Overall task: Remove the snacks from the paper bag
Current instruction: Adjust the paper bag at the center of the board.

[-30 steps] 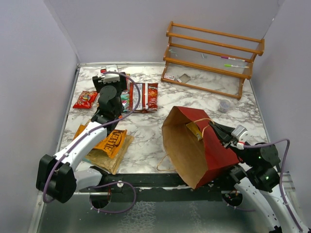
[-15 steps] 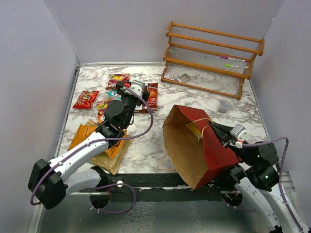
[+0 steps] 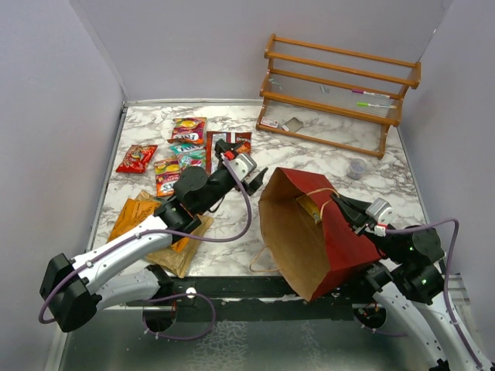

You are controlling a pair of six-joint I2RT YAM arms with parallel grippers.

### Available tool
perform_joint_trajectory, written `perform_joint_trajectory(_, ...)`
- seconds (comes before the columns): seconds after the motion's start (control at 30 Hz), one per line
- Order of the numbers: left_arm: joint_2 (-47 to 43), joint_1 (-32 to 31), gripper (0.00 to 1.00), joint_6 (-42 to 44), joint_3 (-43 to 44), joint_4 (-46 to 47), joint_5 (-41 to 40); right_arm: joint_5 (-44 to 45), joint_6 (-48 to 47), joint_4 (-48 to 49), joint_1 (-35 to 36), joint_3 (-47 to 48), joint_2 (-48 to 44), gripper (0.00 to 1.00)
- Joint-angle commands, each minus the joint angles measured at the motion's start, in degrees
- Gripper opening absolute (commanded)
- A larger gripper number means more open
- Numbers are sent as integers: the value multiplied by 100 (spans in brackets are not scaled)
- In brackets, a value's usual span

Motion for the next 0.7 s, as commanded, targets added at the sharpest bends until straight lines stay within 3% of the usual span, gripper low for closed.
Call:
perform_joint_trajectory(0.0,-513,-149,95,-571,-138,-239,1307,-83,52,140,10,-63,-97,2)
perform_joint_trajectory(0.13,-1020,-278,92,-781,-781,227,2361,-182,67,132,10,-68,-140,2)
perform_joint_trajectory(0.2,-1165,-444,92,-886,-1038,365,2440,-379,4,62,4,-15,-133,2)
perform_joint_trajectory(0.37,-1291,-787,90,-1096,-1232,388,1933,-1755,105,2,10,317,199,2)
perform_joint_trajectory(0.57,-2015,-804,91,-875,-1453,526,916,-4019,692,-363,10,1293,1773,2)
perform_joint_trajectory(0.67,-2455,-804,91,-683,-1505,334,575,-4189,519,-1237,10,1884,2272,2)
